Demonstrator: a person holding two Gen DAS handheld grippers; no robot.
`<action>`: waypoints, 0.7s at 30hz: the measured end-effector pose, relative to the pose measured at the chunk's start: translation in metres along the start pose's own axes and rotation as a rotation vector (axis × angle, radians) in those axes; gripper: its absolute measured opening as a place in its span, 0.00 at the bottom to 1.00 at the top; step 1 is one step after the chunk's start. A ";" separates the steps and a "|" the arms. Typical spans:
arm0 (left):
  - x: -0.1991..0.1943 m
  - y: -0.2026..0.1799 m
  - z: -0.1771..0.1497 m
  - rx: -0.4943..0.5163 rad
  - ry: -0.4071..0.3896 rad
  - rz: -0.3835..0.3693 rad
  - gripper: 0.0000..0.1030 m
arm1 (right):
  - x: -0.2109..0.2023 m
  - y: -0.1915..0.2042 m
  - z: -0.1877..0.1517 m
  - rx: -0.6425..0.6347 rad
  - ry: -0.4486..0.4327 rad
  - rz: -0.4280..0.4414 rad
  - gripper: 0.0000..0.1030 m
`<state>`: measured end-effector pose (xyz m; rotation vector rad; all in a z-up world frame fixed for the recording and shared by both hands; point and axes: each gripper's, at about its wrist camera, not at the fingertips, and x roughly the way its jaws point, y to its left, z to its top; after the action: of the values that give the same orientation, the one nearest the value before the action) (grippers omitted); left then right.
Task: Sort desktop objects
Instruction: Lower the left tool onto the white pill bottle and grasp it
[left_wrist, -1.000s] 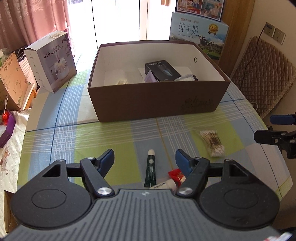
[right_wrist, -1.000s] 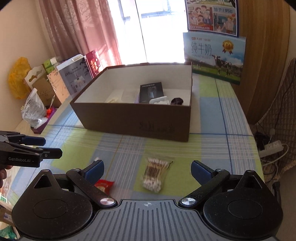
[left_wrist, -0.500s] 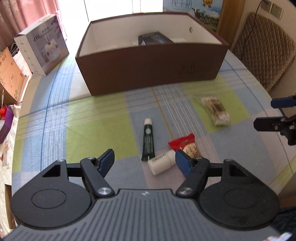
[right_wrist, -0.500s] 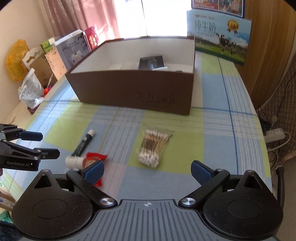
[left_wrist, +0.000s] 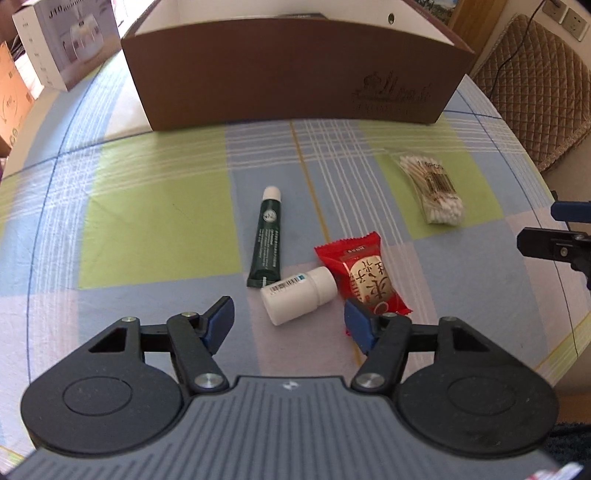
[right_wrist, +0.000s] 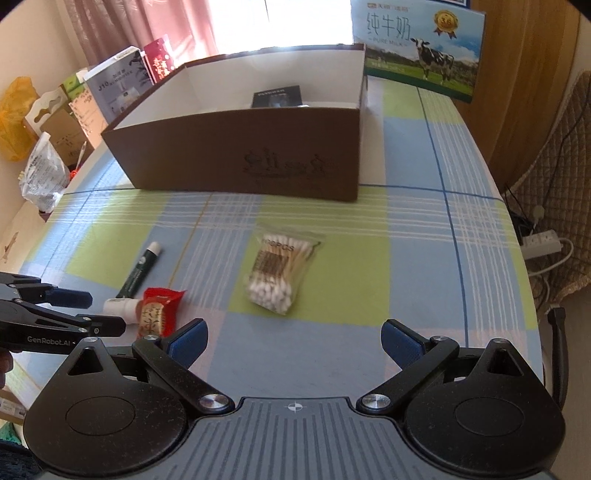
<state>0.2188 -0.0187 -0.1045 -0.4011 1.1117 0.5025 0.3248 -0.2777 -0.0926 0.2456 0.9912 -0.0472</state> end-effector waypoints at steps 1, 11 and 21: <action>0.002 -0.001 0.001 -0.003 0.003 0.000 0.59 | 0.001 -0.002 0.000 0.003 0.003 -0.002 0.95; 0.021 -0.004 0.010 -0.052 0.011 0.021 0.48 | 0.008 -0.014 0.002 0.028 0.021 -0.005 0.95; 0.016 0.018 -0.003 -0.048 0.001 0.006 0.45 | 0.020 -0.020 0.004 0.030 0.042 0.006 0.95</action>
<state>0.2122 -0.0024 -0.1215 -0.4396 1.1037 0.5353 0.3365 -0.2962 -0.1105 0.2781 1.0319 -0.0512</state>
